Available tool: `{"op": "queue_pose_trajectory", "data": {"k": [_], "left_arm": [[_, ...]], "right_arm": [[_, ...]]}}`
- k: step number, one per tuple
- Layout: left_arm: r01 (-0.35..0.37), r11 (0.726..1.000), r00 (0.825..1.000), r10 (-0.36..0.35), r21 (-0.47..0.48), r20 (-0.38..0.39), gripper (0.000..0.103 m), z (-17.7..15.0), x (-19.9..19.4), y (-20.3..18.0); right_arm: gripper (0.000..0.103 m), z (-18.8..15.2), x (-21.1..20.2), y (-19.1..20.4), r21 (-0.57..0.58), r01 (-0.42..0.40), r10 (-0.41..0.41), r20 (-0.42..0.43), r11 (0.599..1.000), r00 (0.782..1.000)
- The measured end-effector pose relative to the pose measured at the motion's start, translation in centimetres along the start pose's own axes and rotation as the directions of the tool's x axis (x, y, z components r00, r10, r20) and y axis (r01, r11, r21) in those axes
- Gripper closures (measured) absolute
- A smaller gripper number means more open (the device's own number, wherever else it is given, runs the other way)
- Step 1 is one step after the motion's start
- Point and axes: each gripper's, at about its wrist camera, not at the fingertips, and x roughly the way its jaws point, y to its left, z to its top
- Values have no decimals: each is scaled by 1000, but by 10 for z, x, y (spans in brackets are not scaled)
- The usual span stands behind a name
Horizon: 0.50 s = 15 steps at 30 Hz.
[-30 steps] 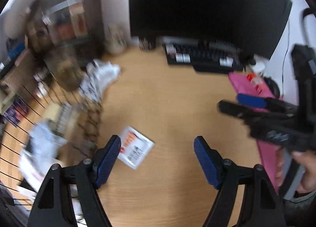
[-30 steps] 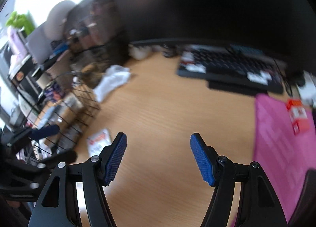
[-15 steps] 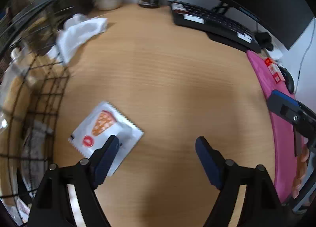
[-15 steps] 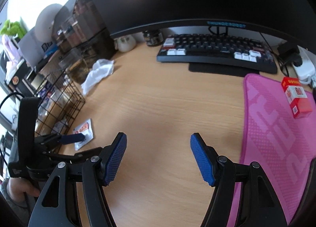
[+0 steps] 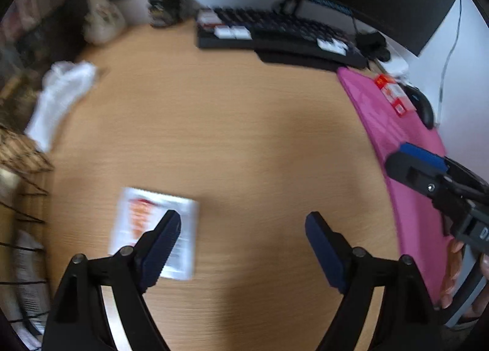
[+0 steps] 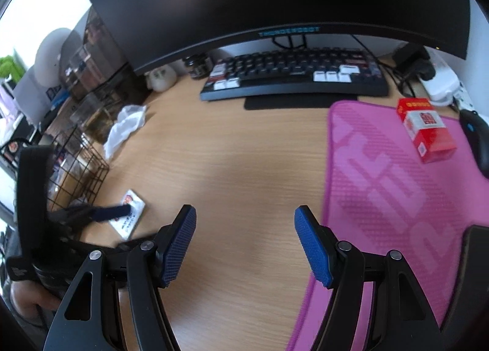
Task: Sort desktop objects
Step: 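Return both tools to the desk above the white pizza-print sachet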
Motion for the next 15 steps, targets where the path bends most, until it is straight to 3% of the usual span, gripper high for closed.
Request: {"op": "queue_pose_trajectory", "data": {"k": [7,11,15], "left_arm": [[-21,994,999,17,-103,-41,18,-11,10,46],[61,997,997,-63,-45,-36,18,-5,16,20],[100,994,994,-97,54,-50,18,2,27,-23]], "right_arm": [[36,-5,13,10,-11,-33,32,-27,999,999],[36,-6,14,12,-13,-36,36,-28,999,999],[36,-6,7,4,1,-10,10,-14,1000,1000]]}}
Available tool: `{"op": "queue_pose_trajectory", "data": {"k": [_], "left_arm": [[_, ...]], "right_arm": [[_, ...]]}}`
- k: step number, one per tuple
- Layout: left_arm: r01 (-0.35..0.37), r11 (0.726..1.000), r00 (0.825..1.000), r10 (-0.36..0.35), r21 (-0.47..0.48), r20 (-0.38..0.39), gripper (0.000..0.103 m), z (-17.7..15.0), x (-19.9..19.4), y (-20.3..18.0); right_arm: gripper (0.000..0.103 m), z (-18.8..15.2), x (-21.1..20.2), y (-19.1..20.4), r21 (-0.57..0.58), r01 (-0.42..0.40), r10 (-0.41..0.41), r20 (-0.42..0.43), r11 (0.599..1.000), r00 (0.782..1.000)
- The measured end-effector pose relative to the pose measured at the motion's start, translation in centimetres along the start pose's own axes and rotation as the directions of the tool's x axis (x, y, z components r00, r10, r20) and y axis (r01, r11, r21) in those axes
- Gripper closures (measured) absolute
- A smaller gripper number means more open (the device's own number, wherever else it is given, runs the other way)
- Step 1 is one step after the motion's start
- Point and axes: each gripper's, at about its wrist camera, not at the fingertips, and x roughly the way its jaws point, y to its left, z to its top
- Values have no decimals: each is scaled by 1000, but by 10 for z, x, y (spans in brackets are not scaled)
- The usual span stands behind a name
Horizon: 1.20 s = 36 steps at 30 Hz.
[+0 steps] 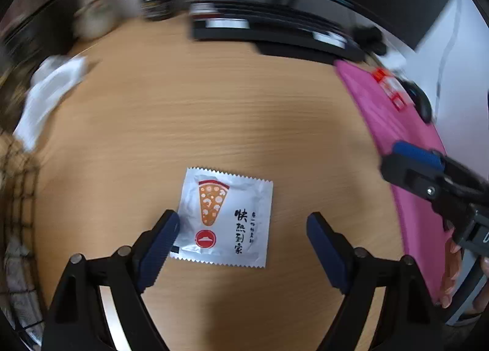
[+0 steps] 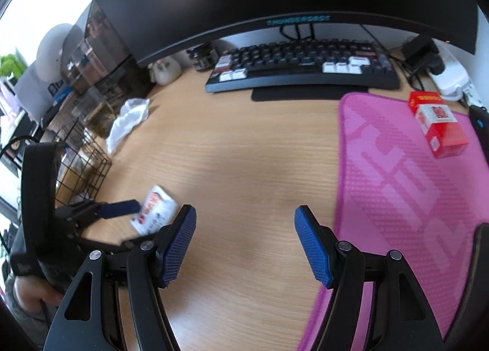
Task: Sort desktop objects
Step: 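Return both tools to the desk above the white pizza-print sachet, then grasp the white pizza-print sachet with the right tool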
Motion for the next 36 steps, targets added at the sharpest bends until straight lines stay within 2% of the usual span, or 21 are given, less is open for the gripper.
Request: {"op": "queue_pose_trajectory", "data": {"k": [3,7,13,18,22,28,30,32,33,36], "left_arm": [[59,998,998,-59,9,-15,18,3,0,-13],[-10,1000,1000,10,-13,16,18,1,-13,-3],[-103,984,994,108,-143,29,17,-19,-32,50],[-113,976,992,121,-186,29,17,-32,-38,74],[-117,973,992,124,-198,23,17,-39,-42,85],[-88,972,995,97,-219,31,17,-42,-41,92],[-91,973,995,100,-210,30,17,-42,-41,91],[-91,974,994,100,-206,33,17,-42,-41,90],[-89,975,995,98,-204,35,17,-43,-41,89],[-85,977,995,94,-197,36,17,-43,-41,88]], "right_arm": [[36,-1,-3,-9,21,25,-25,-3,999,1000],[36,-4,6,-10,17,31,-31,-35,999,999],[36,-9,38,26,-56,-13,7,-97,998,995],[36,-11,61,66,-128,-35,19,-124,991,992],[35,-13,72,91,-227,45,-69,-102,973,992],[34,-20,79,109,-348,101,-129,-59,932,990],[40,-20,78,108,-357,95,-127,-68,929,990],[50,-21,74,106,-369,88,-123,-72,925,990],[60,-21,73,105,-375,91,-126,-69,923,990],[68,-21,69,102,-371,92,-128,-76,924,989]]}}
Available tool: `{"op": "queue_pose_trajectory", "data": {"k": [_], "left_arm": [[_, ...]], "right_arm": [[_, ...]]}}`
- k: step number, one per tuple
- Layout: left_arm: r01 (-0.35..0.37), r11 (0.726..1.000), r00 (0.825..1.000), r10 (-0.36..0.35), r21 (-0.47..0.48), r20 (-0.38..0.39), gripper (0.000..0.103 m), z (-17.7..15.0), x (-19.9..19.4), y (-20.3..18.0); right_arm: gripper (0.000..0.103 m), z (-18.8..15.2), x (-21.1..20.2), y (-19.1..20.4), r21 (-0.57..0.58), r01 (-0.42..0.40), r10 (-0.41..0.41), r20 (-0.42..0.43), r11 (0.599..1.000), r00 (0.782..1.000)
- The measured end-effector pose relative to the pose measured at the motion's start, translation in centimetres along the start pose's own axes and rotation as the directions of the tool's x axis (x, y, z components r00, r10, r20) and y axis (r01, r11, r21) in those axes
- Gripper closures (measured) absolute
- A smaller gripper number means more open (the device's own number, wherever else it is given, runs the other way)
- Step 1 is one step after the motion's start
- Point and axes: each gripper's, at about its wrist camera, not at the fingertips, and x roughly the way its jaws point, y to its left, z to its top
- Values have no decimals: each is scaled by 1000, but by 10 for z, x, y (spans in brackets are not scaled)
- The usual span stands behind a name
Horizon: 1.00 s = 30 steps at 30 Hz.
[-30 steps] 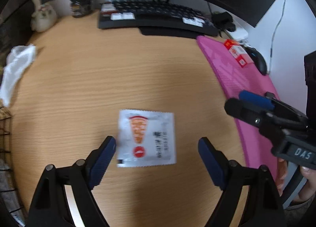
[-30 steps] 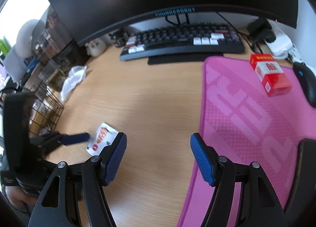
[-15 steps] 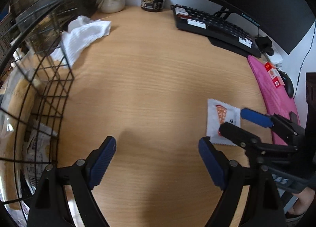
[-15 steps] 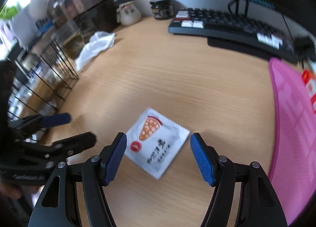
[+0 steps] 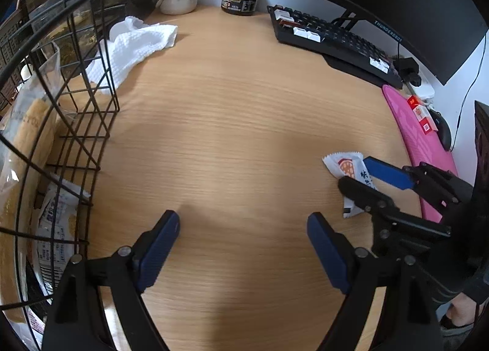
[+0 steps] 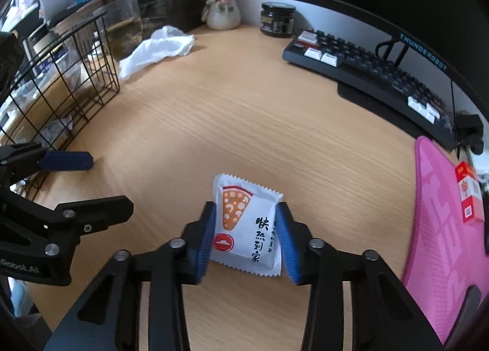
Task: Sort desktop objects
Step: 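Carry the sachet over the wire basket and open the right tool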
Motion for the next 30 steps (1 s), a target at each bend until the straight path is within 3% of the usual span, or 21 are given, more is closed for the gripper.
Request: {"op": "queue_pose_trajectory", "data": {"k": [3,11,18,26,30], "left_arm": [[15,1000,1000,-15,0,-8,17,0,0,-2],[19,999,999,-20,30,43,17,8,-25,-16],[27,997,978,-41,70,203,17,27,-94,-26],[-106,994,949,113,-40,295,17,7,-153,21],[-177,974,929,213,-142,302,17,-12,-176,58]], "right_arm": [[83,-1,-3,-3,24,-17,17,-2,1000,1000],[85,3,-26,-15,70,-28,25,46,997,999],[85,36,-82,-14,34,-33,27,161,999,987],[85,79,-116,54,-122,-124,151,251,985,956],[85,92,-116,103,-216,-196,249,249,956,936]]}}
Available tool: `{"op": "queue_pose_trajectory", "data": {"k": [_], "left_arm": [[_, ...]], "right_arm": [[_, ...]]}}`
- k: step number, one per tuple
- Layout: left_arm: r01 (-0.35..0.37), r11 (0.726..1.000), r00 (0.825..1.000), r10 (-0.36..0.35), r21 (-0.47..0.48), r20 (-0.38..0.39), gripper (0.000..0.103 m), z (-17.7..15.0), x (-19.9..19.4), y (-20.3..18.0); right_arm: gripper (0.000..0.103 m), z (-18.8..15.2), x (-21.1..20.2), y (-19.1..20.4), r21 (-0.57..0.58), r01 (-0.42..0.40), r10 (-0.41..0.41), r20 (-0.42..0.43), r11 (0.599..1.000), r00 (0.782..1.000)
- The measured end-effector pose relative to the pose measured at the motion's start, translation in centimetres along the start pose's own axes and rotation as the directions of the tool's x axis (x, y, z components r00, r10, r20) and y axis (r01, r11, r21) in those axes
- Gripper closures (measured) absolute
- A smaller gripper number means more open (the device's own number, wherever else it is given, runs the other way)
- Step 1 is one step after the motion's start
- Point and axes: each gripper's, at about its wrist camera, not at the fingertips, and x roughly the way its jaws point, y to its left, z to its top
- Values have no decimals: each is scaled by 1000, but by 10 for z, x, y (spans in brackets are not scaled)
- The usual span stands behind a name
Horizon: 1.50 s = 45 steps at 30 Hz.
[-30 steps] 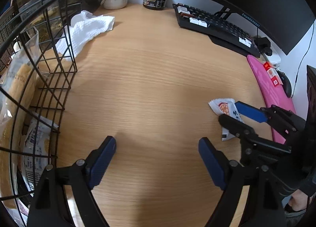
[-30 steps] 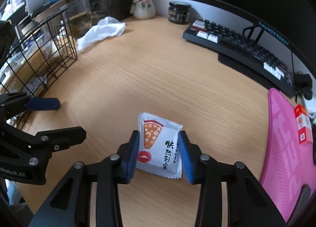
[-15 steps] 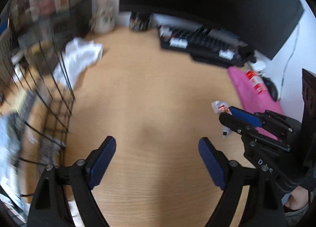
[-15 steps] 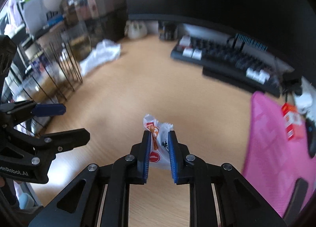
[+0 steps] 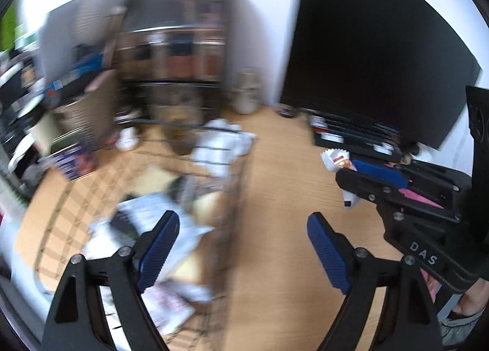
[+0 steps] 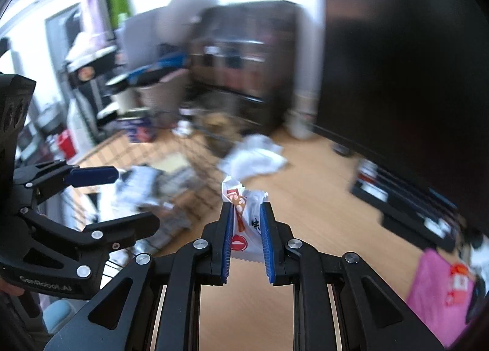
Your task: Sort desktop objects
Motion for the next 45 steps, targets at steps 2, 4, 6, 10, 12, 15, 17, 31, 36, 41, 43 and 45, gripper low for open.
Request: {"op": "queue_pose_trajectory", "data": {"k": [2,4,6,10,12,15,17,31,36,41,43,45], "left_arm": [[-50,998,999,50,-39,-5,17,-8,-6,22],[-89,993,996,88,-73,-15,17,-15,-10,42],[-120,988,993,118,-99,-23,17,-21,-14,57],[-159,977,987,159,-141,-13,16,-30,-26,78],[-177,973,984,177,-150,-15,16,-34,-30,84],[-194,966,981,195,-173,-10,15,-40,-36,95],[-213,959,976,216,-185,-7,14,-43,-40,101],[-301,936,954,298,-181,-43,6,-50,-35,112],[-304,939,953,300,-162,-47,6,-50,-31,103],[-292,944,956,288,-156,-46,6,-50,-32,97],[-289,945,957,285,-153,-47,6,-51,-33,93],[-289,946,957,285,-149,-47,6,-52,-35,88]], "right_arm": [[85,5,8,20,-31,-41,42,0,999,999],[85,9,16,39,-58,-82,82,-1,995,997],[85,11,22,57,-81,-113,113,-6,990,994],[84,11,30,85,-111,-165,164,-16,980,986],[84,12,33,94,-120,-185,184,-21,975,983],[84,13,40,108,-138,-212,210,-32,967,977],[84,14,44,114,-142,-228,225,-38,963,974],[34,20,53,114,-76,-200,198,-26,977,980],[34,14,51,108,-68,-191,189,-39,979,981],[34,5,44,97,-51,-180,178,-43,982,983],[34,2,40,92,-45,-173,171,-43,984,984],[34,-2,35,88,-43,-164,162,-43,986,986]]}}
